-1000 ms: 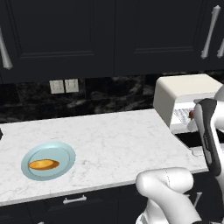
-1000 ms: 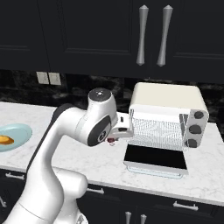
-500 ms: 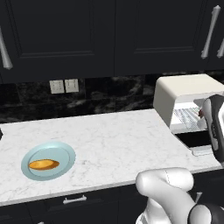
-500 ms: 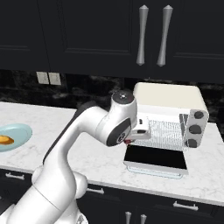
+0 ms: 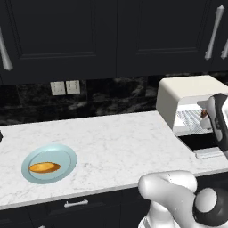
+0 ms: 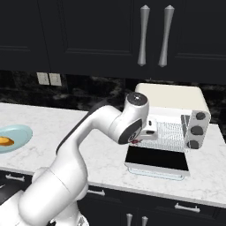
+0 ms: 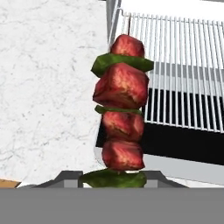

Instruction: Pick up the kebab skewer and baguette bread, and place them inside the toaster oven. Close the toaster oven door and start by setting the timer.

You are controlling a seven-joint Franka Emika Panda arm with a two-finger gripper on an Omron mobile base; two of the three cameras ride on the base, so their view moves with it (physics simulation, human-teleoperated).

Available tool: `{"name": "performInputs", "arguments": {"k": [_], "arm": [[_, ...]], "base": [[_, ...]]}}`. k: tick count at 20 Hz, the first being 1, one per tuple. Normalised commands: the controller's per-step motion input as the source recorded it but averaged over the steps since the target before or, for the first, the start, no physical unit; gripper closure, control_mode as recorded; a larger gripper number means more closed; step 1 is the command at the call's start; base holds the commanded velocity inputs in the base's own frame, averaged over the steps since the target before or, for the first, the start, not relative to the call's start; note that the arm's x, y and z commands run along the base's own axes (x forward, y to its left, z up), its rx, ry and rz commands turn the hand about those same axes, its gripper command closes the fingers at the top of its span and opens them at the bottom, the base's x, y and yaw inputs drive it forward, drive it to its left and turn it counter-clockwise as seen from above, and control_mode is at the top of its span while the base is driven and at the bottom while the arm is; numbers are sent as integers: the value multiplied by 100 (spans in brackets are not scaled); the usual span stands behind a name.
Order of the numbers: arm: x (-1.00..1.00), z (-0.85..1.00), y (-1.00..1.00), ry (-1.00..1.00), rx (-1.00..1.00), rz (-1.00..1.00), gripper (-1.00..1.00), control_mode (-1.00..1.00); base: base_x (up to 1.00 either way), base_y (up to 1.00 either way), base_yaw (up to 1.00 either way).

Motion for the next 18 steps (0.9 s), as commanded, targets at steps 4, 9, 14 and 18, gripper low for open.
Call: {"name": "performInputs", "arguments": {"k": [4, 9, 14, 18], "arm": [[32, -18, -1, -3, 0, 0, 100, -100], [34, -10, -1, 0, 1, 0, 100, -100], [34, -27, -19, 0, 3, 0, 100, -100], [32, -14, -18, 0, 4, 0, 100, -100]], "base": [[0, 0, 0], [0, 0, 0], [0, 0, 0], [0, 0, 0]]}}
